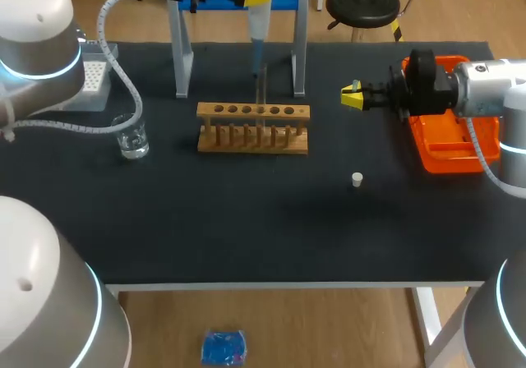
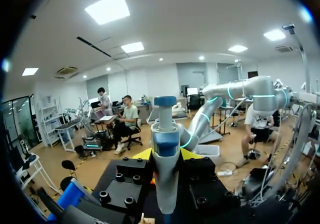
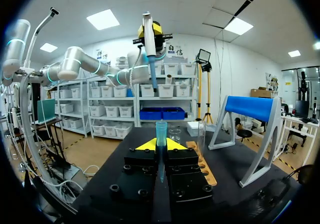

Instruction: Invert the test tube, pick up the pipette, mount the tip to pipette, aspirate from beaker and dispense into the tube, eject the tip, return the pipette, and cap with the stopper.

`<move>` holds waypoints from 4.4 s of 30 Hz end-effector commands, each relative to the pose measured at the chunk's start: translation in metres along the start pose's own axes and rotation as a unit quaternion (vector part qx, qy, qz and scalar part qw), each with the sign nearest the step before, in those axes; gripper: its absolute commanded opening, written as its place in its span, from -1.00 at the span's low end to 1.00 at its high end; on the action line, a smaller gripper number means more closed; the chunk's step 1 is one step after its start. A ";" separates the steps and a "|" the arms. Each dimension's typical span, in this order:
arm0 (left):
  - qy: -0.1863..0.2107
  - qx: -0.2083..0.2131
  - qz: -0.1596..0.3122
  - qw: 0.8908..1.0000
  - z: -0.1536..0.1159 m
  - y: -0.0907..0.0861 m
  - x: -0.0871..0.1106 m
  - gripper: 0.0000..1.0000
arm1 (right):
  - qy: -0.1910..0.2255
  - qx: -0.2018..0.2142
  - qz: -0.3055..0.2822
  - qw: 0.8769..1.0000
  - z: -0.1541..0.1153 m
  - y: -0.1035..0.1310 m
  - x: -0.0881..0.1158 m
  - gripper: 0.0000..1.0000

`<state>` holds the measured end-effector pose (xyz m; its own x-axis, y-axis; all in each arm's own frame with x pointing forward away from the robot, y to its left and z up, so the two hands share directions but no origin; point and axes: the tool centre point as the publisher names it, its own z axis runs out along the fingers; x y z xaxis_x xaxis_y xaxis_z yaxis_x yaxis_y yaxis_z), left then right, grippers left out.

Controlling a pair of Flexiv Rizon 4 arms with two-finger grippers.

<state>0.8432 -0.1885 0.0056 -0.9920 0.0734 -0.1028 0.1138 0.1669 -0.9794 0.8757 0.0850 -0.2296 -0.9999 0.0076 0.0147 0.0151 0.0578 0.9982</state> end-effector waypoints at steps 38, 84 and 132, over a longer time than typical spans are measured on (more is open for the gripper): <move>0.017 0.010 -0.032 0.999 0.010 -0.008 0.015 -1.00 | 0.000 0.001 0.000 1.000 0.000 0.000 0.000 -1.00; 0.017 0.010 -0.032 0.999 0.010 -0.008 0.015 -1.00 | 0.034 0.054 -0.090 0.994 0.087 0.009 0.026 -1.00; 0.017 0.010 -0.032 0.999 0.010 -0.008 0.015 -1.00 | 0.069 0.068 -0.151 0.984 0.155 0.031 0.033 -1.00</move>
<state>0.8261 -0.1986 0.0095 -0.9949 0.0951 -0.0331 0.0475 0.1541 -0.9869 0.8436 0.2408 -0.2070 -0.9502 -0.1658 -0.2639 -0.2911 0.1692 0.9416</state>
